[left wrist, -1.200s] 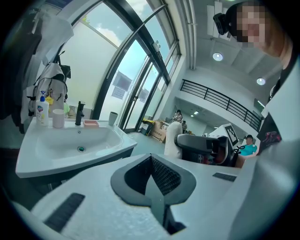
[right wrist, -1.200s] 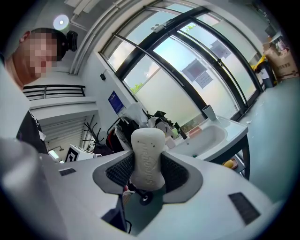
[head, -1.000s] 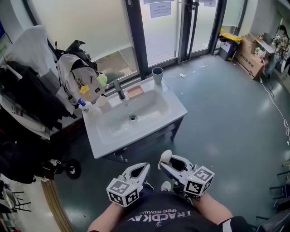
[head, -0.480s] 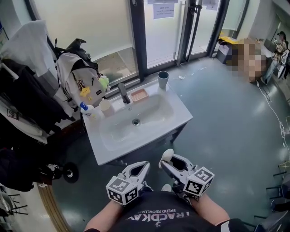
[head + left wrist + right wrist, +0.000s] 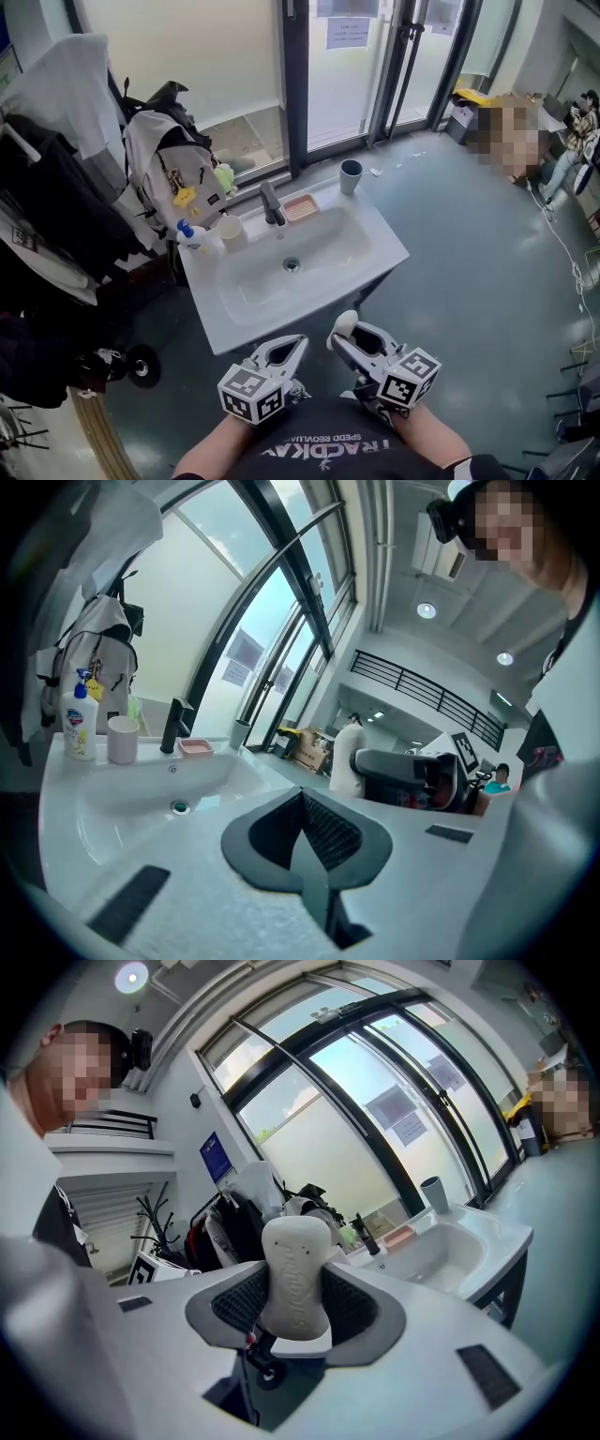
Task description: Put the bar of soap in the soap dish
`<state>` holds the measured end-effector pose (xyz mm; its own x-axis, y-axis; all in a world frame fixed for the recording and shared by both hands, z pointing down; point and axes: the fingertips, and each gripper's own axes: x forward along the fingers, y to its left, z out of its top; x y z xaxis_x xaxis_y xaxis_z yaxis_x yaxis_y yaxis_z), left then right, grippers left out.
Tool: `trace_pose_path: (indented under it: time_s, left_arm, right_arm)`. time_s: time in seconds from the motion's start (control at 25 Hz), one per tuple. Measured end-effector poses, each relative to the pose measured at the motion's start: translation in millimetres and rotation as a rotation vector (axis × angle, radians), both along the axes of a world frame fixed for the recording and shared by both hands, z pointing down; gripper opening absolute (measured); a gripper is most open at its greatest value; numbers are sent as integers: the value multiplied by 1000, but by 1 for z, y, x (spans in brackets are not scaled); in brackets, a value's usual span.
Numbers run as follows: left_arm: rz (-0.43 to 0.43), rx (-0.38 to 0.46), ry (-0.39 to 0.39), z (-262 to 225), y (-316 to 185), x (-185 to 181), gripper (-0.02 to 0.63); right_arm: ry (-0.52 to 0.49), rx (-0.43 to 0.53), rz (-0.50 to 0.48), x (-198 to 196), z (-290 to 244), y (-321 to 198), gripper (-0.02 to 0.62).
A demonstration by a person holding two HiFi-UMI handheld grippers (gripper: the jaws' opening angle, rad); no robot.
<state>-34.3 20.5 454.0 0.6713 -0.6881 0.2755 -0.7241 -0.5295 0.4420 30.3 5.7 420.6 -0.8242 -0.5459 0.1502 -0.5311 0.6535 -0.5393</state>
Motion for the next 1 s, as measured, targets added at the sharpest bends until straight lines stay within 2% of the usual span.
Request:
trace_pose_path:
  time_s: [0.24, 0.48, 0.68, 1.0]
  left_arm:
    - [-22, -5, -4, 7, -10, -26, 9]
    - [-39, -6, -17, 5, -19, -32, 9]
    - [-69, -9, -24, 10, -35, -29, 9]
    - [-172, -16, -26, 4, -78, -14, 9]
  right_arm:
    - [-7, 3, -8, -23, 5, -8, 179]
    - [-6, 2, -29, -29, 6, -22, 178]
    - [-3, 2, -67, -29, 9, -42, 179]
    - [19, -3, -186, -20, 6, -96, 179]
